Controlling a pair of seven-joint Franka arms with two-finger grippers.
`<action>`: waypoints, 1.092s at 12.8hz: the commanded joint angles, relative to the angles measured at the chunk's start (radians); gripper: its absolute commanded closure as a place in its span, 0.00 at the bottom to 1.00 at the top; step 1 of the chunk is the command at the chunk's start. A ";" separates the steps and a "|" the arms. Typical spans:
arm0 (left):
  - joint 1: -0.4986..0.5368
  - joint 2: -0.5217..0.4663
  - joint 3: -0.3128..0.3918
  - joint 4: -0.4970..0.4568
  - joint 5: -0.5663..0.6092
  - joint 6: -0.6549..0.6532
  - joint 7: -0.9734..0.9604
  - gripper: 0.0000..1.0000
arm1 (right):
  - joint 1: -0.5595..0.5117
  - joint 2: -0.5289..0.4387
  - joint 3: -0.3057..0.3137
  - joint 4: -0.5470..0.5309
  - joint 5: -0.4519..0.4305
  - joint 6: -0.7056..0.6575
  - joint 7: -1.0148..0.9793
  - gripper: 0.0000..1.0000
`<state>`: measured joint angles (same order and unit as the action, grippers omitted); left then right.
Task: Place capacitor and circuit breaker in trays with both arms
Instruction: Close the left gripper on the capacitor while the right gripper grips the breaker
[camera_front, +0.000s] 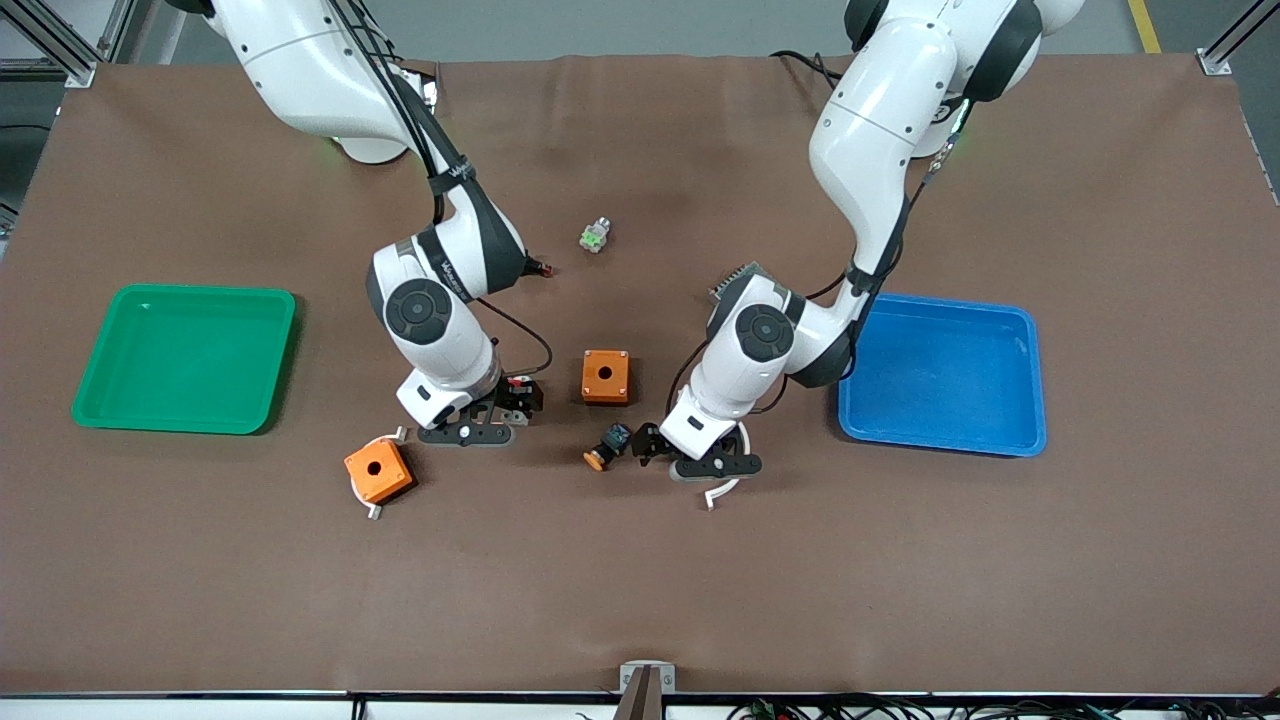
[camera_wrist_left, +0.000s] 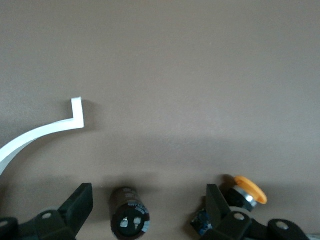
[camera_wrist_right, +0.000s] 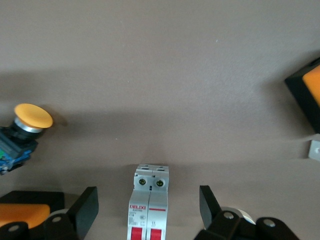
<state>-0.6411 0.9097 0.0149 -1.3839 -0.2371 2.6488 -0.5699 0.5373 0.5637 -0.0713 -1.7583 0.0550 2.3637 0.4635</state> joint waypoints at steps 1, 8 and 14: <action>-0.009 0.008 0.016 0.011 0.028 0.003 -0.033 0.00 | 0.001 0.021 -0.005 0.022 0.008 -0.026 0.018 0.13; -0.031 0.014 0.023 -0.020 0.032 -0.032 -0.038 0.39 | 0.029 0.062 0.004 0.016 0.017 -0.041 0.034 0.41; -0.023 0.008 0.036 -0.012 0.035 -0.059 -0.034 0.50 | 0.013 0.044 0.002 0.029 0.016 -0.054 0.032 0.99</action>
<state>-0.6574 0.9272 0.0306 -1.4004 -0.2262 2.6108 -0.5744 0.5610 0.6202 -0.0727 -1.7542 0.0585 2.3300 0.4959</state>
